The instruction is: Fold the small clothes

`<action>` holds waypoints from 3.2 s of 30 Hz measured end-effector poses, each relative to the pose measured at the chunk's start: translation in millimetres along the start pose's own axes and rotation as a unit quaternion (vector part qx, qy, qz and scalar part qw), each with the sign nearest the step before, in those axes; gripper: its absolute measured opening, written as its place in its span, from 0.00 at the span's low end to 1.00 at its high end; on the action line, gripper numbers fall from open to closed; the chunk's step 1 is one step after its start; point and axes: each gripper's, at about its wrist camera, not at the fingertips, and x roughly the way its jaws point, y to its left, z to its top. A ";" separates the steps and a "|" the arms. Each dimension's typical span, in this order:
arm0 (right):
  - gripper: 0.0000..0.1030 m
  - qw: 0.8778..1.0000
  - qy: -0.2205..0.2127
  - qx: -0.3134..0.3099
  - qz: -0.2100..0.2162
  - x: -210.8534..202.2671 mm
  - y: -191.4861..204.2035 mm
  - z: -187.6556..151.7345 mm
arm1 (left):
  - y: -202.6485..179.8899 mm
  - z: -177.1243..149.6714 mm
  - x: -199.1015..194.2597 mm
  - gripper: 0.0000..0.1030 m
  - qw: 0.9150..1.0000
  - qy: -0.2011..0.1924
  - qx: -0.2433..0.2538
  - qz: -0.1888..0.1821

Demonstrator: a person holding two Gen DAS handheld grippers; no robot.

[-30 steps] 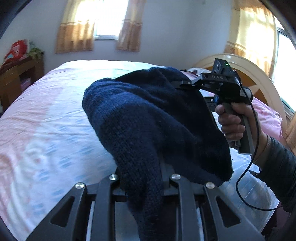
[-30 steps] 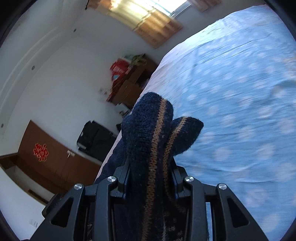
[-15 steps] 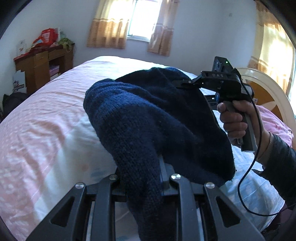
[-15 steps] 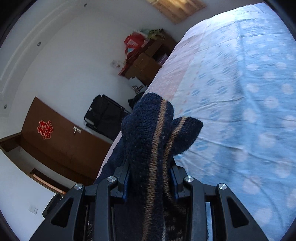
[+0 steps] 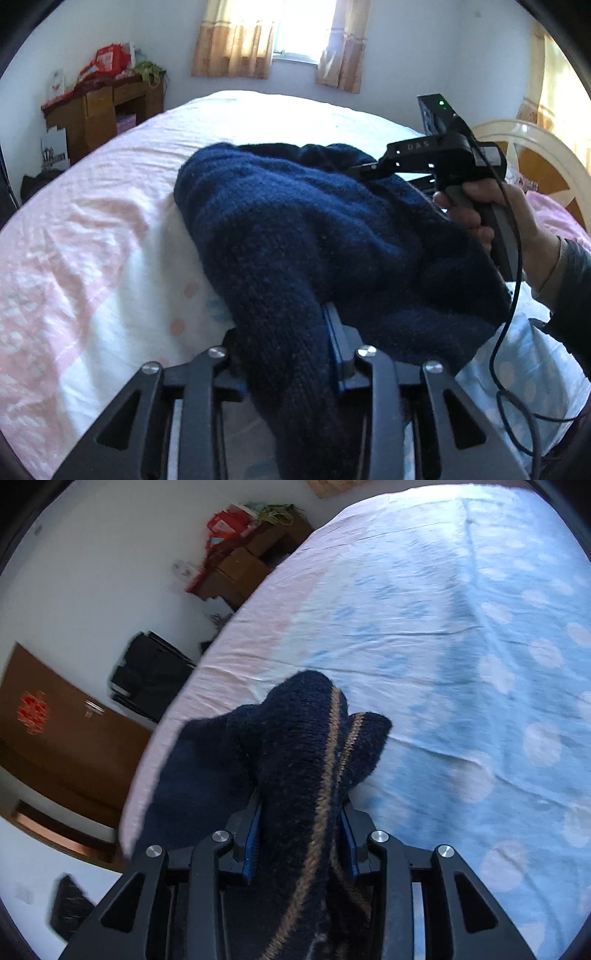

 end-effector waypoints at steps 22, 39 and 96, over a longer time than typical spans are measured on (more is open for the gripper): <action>0.34 0.995 0.065 0.009 0.077 -54.3 8.7 -110.0 | 34.5 42.0 37.9 1.00 0.991 -0.026 -0.001 0.132; 0.45 0.997 0.035 -0.066 0.013 -72.4 41.0 -151.2 | 21.4 28.7 3.8 1.00 0.990 -0.036 0.014 0.132; 0.63 0.921 -0.273 -0.182 -0.209 -268.3 183.0 -251.0 | -56.5 9.9 -148.3 1.00 0.975 -0.196 0.026 0.100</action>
